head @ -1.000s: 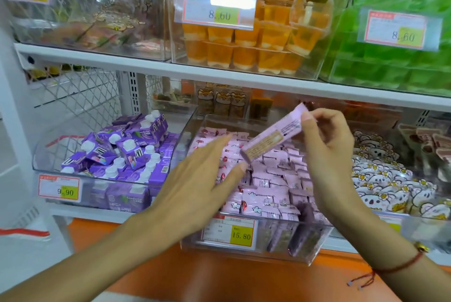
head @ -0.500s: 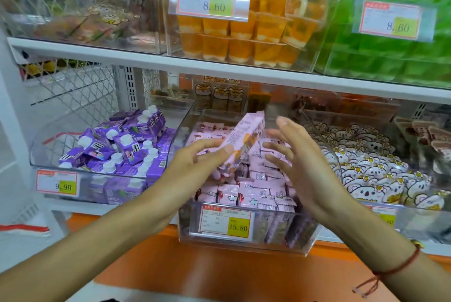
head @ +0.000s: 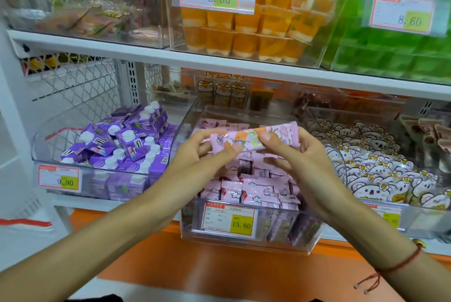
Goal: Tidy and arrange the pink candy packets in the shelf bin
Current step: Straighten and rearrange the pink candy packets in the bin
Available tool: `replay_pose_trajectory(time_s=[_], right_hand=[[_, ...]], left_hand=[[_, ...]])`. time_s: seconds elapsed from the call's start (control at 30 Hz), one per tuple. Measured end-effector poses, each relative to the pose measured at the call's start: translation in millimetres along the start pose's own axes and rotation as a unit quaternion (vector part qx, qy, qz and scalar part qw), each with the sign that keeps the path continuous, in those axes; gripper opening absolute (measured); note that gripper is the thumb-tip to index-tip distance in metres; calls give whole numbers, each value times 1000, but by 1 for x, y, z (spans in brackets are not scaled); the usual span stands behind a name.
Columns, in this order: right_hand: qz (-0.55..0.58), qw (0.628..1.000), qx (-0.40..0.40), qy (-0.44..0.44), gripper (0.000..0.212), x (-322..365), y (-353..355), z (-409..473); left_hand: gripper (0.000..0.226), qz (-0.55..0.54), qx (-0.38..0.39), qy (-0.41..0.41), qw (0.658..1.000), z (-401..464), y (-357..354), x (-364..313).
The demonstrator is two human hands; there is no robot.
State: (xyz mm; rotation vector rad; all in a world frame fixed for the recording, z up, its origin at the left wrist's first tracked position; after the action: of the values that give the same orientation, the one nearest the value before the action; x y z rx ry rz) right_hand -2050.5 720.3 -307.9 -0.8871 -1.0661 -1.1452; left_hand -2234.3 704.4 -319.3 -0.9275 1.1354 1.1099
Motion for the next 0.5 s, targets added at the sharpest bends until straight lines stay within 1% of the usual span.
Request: replay_pose_trajectory(time_s=[0.03, 0.07, 0.1, 0.13, 0.17, 0.2, 0.23, 0.27, 0.3, 0.37, 0.43, 0.5], right_hand=[[-29, 1000, -9, -3, 48, -1, 1, 0], [-91, 996, -18, -2, 47, -1, 2, 1], [-185, 983, -20, -1, 46, -3, 5, 1], [-296, 955, -6, -1, 47, -5, 7, 1], [-405, 914, 25, 0, 47, -8, 10, 1], [-492, 868, 65, 7, 42, -12, 13, 1], [-549, 830, 100, 18, 34, -14, 14, 0], [-581, 804, 125, 27, 28, -15, 15, -1], [-596, 790, 138, 33, 30, -15, 17, -1], [-602, 785, 143, 36, 37, -14, 22, 0], [-603, 783, 149, 37, 40, -12, 26, 0], [-611, 775, 158, 40, 41, -13, 27, -1]], left_hand=[[47, 1, -15, -12, 1000, 1, 2, 0], [46, 7, -31, -30, 999, 1, 4, -1], [41, 23, -47, -57, 997, 2, 5, -2], [35, 54, -59, -88, 993, 3, 6, -3], [31, 94, -64, -118, 987, 4, 7, -4], [30, 131, -64, -140, 979, 6, 7, -4], [29, 158, -60, -153, 974, 7, 7, -3], [28, 177, -55, -156, 970, 9, 8, -3], [27, 190, -48, -151, 969, 11, 9, -3], [27, 235, -30, -145, 961, 14, 10, -3], [28, 314, -12, -164, 935, 17, 9, -6], [31, 406, 11, -191, 894, 21, 8, -14]])
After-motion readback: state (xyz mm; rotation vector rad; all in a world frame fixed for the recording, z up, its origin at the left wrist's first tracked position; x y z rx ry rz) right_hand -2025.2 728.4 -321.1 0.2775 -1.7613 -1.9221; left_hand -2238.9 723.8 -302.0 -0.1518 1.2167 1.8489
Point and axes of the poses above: each hand's wrist, its own z-axis towards the middle knuckle, its own y-axis out of the back of the hand, x = y × z, the point moved 1 cm from there along z, towards the middle knuckle, and after that the axes turned 6 degrees about x, right-handed, at the moved point
